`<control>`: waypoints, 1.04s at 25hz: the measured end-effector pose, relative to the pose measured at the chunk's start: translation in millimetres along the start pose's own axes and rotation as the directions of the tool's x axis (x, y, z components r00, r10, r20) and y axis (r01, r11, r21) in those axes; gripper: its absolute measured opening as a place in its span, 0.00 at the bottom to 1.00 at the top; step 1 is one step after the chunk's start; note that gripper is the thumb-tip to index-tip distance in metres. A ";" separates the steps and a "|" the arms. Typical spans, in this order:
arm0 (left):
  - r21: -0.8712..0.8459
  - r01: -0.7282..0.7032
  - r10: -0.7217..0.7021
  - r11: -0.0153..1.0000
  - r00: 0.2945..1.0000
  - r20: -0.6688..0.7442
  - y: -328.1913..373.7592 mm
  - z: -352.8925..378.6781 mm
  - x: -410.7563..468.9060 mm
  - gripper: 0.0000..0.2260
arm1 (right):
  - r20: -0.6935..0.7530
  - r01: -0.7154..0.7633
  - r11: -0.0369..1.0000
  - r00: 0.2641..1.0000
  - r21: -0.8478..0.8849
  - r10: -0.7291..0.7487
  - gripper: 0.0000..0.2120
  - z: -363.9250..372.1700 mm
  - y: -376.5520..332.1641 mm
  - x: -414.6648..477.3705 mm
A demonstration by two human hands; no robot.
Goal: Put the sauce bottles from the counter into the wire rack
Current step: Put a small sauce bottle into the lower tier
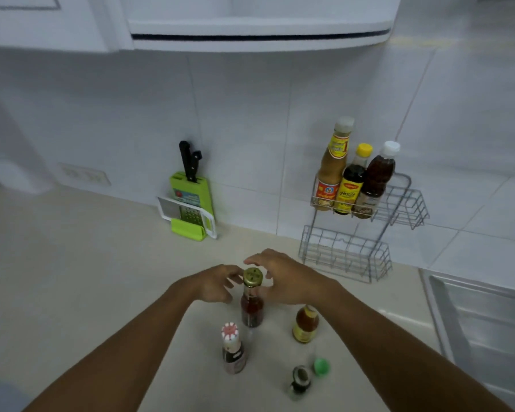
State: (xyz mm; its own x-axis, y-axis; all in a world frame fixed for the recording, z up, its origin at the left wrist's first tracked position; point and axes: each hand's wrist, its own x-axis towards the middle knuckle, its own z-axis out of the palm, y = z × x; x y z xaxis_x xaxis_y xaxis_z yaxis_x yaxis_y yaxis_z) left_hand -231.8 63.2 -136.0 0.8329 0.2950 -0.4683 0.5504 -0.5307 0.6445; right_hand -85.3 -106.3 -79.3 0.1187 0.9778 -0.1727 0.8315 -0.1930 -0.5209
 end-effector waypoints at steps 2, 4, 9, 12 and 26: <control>-0.068 0.001 0.002 0.998 0.999 0.037 -13.4 20.2 7.6 0.32 | -0.018 -0.011 0.998 1.000 -0.061 0.010 0.28 11.4 -3.7 7.5; -0.116 -0.023 0.025 0.993 1.000 0.016 -23.9 38.3 17.5 0.28 | -0.040 -0.040 0.995 0.999 -0.092 0.037 0.26 15.4 -4.7 11.1; -0.241 -0.078 0.072 0.967 0.997 -0.032 -37.7 72.8 42.4 0.14 | -0.091 -0.053 0.994 0.995 -0.095 0.044 0.21 18.7 -5.4 15.2; -0.278 -0.133 0.126 0.951 0.991 -0.045 -32.2 74.5 45.3 0.11 | -0.098 -0.013 0.993 0.995 -0.119 0.001 0.18 17.1 -1.8 13.0; -0.113 -0.348 0.361 0.931 0.922 0.137 91.0 -44.5 -1.1 0.18 | -0.270 0.068 0.974 0.955 -0.215 -0.126 0.18 -123.6 -14.5 -42.8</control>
State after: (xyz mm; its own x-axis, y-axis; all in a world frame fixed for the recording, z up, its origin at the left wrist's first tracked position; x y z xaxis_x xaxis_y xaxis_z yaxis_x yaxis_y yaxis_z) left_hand -180.1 50.0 -50.0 0.9590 -0.0283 -0.2819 0.2293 -0.5067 0.8311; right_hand -35.4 -135.3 39.0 0.1548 0.9798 0.1267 0.9348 -0.1038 -0.3396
